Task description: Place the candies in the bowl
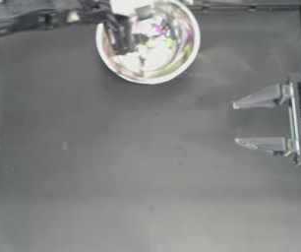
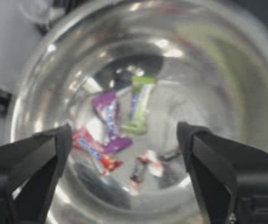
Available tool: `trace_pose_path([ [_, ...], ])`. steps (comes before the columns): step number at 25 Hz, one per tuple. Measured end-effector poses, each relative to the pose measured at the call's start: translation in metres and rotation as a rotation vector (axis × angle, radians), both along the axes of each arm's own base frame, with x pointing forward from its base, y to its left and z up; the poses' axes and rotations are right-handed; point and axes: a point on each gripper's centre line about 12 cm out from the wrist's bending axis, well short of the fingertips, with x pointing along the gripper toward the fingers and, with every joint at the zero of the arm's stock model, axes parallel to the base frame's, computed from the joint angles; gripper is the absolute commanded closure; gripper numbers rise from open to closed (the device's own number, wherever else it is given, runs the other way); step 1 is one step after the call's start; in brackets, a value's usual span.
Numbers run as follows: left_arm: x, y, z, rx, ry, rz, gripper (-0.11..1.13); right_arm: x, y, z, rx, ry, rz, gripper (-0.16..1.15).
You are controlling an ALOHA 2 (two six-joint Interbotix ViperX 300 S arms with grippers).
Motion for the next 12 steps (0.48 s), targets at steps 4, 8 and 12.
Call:
trace_pose_path([
  [4, -0.012, -0.039, 0.029, 0.030, -0.087, -0.056, 0.04, 0.000, -0.001, 0.000, 0.000, -0.002, -0.003, 0.02],
  [8, -0.031, -0.073, 0.051, 0.033, -0.166, -0.096, 0.04, 0.000, -0.001, 0.001, 0.001, -0.003, -0.005, 0.02],
  [12, -0.055, -0.104, 0.060, -0.019, -0.243, -0.109, 0.04, 0.000, -0.001, 0.001, -0.001, -0.003, -0.007, 0.02],
])
